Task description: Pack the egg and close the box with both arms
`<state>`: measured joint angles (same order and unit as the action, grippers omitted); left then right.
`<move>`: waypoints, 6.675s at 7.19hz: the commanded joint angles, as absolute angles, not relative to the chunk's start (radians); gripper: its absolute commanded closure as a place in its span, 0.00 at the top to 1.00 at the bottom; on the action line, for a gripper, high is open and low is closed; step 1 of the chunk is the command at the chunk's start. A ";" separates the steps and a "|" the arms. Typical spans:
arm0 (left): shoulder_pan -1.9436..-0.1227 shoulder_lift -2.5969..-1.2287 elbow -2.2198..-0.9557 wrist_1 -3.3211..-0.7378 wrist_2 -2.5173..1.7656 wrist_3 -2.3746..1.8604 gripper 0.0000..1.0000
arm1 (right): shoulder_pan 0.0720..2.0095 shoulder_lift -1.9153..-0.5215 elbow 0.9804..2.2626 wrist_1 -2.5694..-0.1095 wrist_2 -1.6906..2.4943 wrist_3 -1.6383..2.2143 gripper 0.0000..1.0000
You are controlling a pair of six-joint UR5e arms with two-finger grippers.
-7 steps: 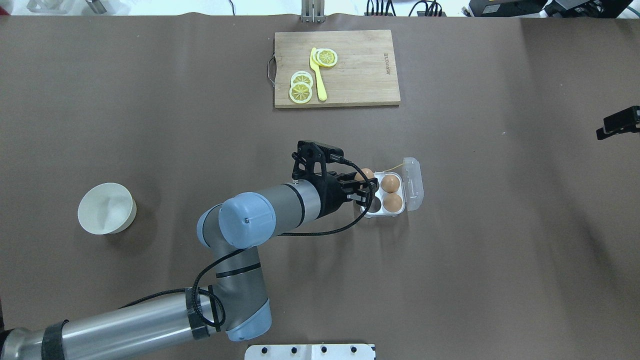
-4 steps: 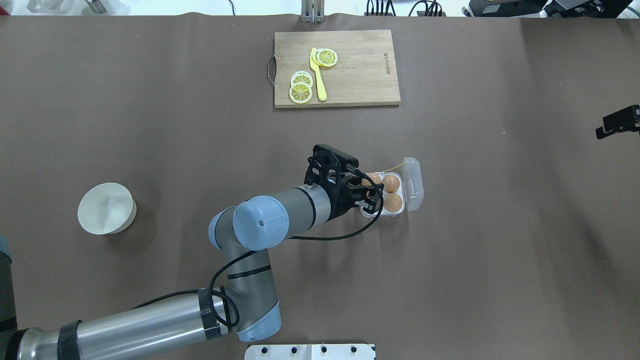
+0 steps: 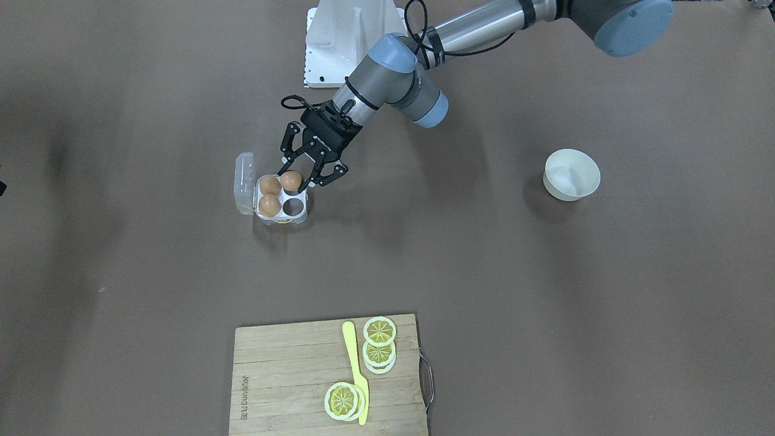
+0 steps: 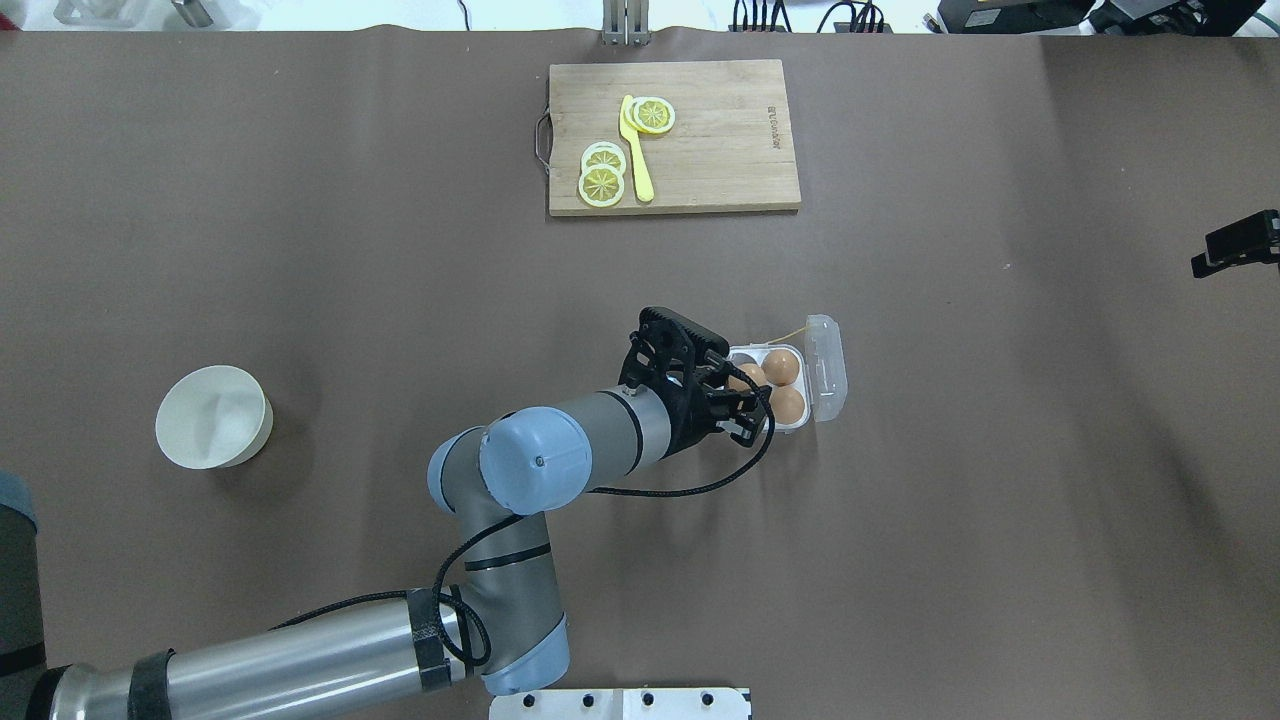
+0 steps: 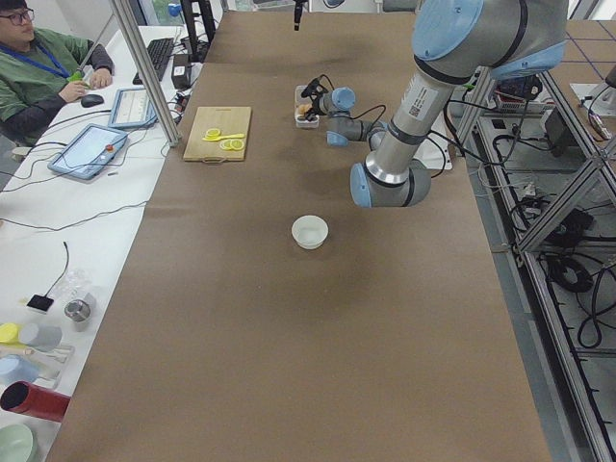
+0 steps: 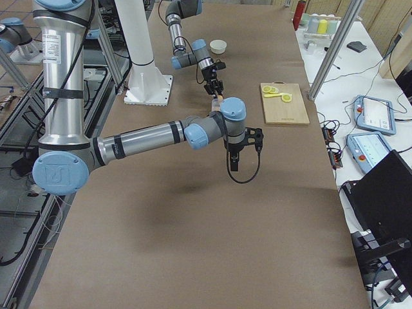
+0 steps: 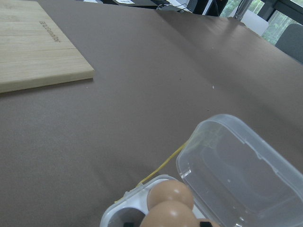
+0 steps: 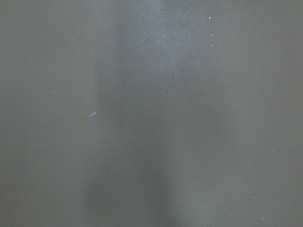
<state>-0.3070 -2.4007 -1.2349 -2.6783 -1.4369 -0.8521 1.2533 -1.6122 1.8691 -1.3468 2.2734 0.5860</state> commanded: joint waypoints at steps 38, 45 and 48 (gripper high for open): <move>-1.282 -1.862 -1.684 -2.217 -2.662 -1.232 0.78 | 0.800 -1.103 1.928 -1.550 2.034 1.213 0.99; -1.574 -1.710 -1.486 -1.924 -2.440 -0.120 0.99 | 1.237 -1.291 1.758 -1.660 2.210 0.428 1.00; -1.643 -1.713 -1.514 -1.538 -2.431 0.178 0.99 | 1.423 -1.360 1.709 -1.854 2.210 -0.046 1.00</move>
